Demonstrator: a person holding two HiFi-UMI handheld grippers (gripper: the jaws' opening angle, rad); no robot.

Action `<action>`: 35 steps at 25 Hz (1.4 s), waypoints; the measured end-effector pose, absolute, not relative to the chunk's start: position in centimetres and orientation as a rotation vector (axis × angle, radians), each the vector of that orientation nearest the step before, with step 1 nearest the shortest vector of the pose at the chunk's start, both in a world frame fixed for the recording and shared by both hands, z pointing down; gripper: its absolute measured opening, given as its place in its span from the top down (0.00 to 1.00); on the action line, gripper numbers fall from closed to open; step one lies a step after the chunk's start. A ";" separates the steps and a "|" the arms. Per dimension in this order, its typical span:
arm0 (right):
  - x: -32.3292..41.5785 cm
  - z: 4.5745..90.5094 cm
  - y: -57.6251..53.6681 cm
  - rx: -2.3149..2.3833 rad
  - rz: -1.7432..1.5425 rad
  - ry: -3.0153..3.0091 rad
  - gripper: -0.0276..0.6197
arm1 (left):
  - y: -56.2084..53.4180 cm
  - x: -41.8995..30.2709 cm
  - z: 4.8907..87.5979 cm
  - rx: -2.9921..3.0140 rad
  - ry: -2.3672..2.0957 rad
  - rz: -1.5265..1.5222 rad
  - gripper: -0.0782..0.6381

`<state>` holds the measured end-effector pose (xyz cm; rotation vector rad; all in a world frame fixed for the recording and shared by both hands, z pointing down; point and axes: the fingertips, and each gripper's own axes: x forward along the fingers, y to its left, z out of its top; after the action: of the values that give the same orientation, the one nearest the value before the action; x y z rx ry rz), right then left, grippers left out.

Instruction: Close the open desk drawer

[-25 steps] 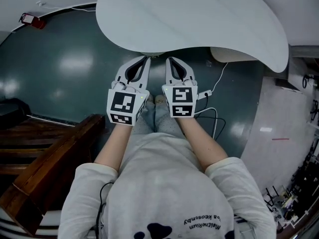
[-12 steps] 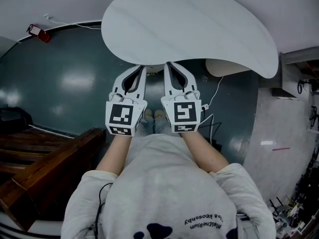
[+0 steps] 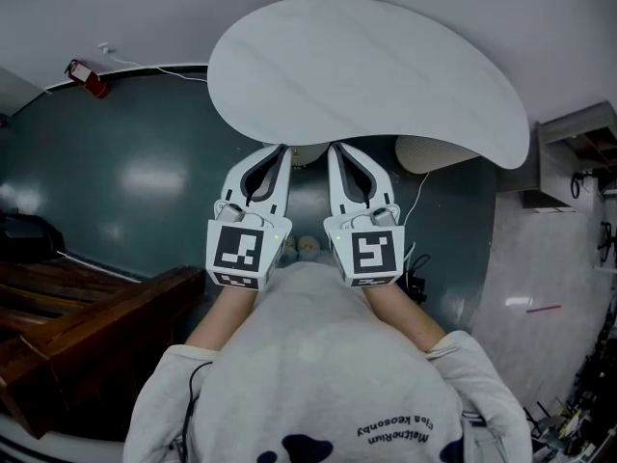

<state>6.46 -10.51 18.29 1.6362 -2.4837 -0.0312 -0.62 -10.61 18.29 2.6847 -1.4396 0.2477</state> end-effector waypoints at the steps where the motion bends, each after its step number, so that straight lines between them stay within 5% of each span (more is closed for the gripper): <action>1: 6.6 17.7 -10.1 1.641 -0.030 -2.487 0.93 | -10.3 -0.6 17.9 2.680 -1.433 0.232 0.88; 35: 8.2 15.5 -6.3 1.515 -0.046 -2.552 0.93 | -6.2 2.4 16.2 2.699 -1.463 0.232 0.88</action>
<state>8.20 -6.30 15.47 1.5151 -2.5515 -0.0457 2.43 -6.24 16.18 2.6992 -1.4633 0.2319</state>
